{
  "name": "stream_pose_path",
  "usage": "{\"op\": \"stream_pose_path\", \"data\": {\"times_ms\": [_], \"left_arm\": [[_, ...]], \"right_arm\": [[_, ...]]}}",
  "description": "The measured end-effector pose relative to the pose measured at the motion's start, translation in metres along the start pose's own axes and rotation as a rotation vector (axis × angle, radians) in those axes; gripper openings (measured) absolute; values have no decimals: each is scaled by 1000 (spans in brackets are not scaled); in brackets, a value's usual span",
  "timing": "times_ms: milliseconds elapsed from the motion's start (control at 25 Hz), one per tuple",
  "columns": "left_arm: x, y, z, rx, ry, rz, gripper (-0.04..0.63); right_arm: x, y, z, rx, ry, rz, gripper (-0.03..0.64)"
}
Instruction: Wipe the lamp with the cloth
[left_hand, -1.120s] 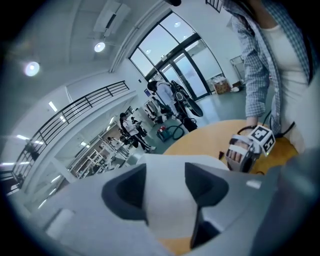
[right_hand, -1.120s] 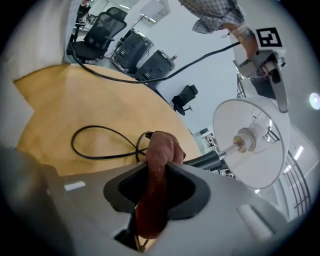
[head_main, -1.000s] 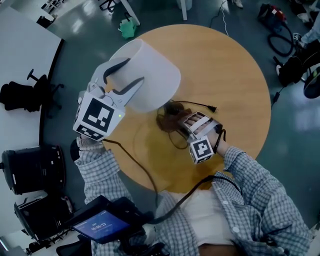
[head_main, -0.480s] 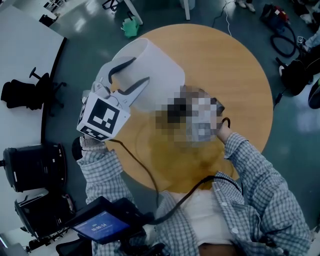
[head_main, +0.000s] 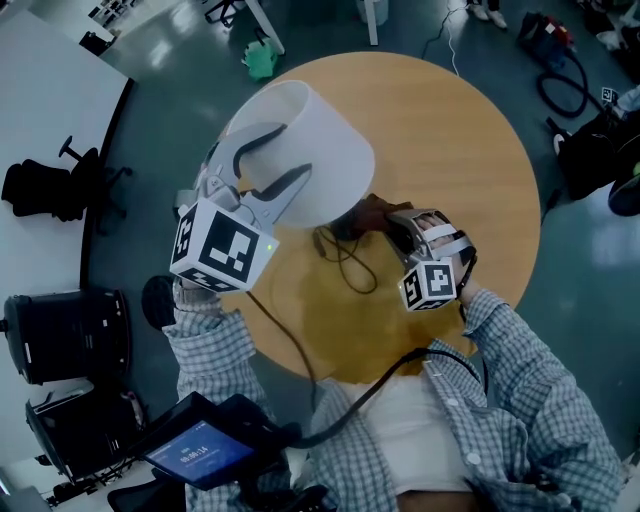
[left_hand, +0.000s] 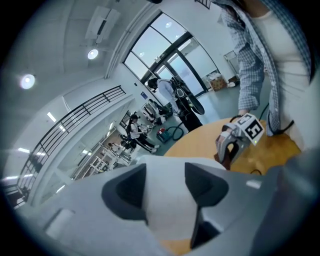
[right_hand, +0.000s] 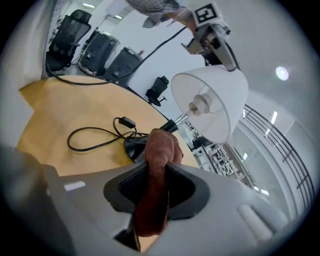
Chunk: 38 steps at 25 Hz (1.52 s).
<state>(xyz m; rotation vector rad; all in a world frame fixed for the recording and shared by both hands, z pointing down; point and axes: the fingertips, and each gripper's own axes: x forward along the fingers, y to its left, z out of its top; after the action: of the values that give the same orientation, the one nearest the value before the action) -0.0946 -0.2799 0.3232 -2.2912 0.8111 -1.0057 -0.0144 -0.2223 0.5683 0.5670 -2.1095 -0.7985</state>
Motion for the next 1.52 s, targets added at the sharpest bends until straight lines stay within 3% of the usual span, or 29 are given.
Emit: {"op": "stream_pose_path", "data": {"times_ms": [200, 400, 560, 880, 1040, 1160, 1280, 1400, 1520], "left_arm": [[-2, -25, 21, 67, 8, -9, 236], [-7, -48, 40, 110, 4, -7, 213], [-9, -63, 54, 126, -6, 2, 184], [-11, -83, 72, 195, -12, -19, 156], [-11, -89, 75, 156, -43, -33, 184], [-11, -94, 81, 90, -94, -51, 199], [-14, -93, 83, 40, -128, -52, 216], [-20, -91, 88, 27, -150, -24, 219], [-34, -83, 94, -12, -191, 34, 174]], "right_arm": [[-38, 3, -24, 121, 84, -12, 98], [-59, 40, -45, 466, 195, 127, 98], [-59, 77, -52, 614, 258, 232, 100], [-41, 105, -56, 634, 337, 256, 121], [-37, 107, -57, 645, 335, 265, 148], [-38, 112, -57, 667, 327, 296, 262], [-37, 112, -54, 686, 313, 293, 299], [-41, 106, -53, 704, 295, 255, 301], [-53, 83, -53, 706, 266, 140, 202]]}}
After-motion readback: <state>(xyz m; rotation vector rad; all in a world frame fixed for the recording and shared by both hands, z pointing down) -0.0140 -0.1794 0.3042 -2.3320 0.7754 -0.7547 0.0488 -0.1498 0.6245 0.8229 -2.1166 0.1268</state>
